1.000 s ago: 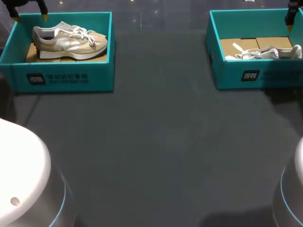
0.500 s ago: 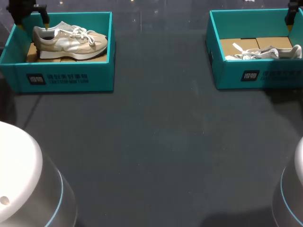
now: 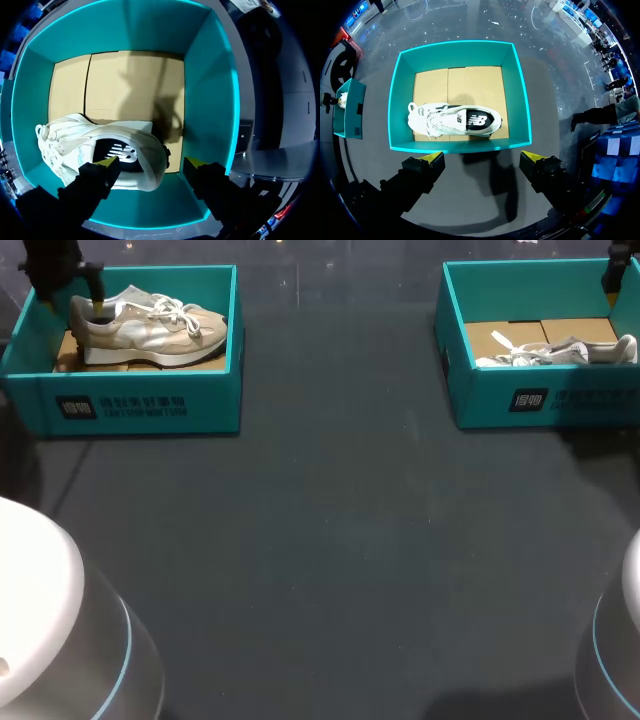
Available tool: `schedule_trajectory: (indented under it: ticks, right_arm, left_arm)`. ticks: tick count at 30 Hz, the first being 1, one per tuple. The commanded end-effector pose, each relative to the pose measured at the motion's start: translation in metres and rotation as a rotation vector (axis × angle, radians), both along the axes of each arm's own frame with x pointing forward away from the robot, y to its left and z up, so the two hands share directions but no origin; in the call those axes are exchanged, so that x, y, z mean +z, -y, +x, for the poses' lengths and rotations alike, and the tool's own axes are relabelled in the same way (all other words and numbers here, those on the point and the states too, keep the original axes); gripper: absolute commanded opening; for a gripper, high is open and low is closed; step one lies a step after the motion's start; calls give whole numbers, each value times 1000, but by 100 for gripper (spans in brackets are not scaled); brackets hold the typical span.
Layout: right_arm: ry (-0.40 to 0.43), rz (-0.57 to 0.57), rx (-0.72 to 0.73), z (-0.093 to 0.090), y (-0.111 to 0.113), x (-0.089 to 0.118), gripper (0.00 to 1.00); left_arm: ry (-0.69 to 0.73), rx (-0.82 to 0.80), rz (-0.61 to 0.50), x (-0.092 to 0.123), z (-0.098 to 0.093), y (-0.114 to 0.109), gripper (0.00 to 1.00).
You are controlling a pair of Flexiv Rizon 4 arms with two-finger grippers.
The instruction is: Take the shoe out of the shoebox, open the shoe tongue, remove and reinsert the insole, then place the shoe into the shoebox
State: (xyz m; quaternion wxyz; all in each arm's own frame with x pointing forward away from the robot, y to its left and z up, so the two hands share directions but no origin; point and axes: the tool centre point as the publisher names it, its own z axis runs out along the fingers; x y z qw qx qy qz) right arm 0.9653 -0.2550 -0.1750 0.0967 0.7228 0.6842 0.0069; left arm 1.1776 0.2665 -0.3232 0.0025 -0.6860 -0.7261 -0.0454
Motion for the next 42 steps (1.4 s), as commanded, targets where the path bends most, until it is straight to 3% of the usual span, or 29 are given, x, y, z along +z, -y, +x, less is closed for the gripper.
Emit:
schedule_trajectory:
  ticks: [1,19,42]
  right_arm:
    - [1,0,-1,-1,0,0,100]
    - [1,0,-1,-1,0,0,100]
    - [1,0,-1,-1,0,0,100]
  left_arm:
    - [-15,7,9,-9,10,1,79]
    - [-48,35,41,-26,16,-5,82]
    - [-81,32,56,-41,14,-5,71]
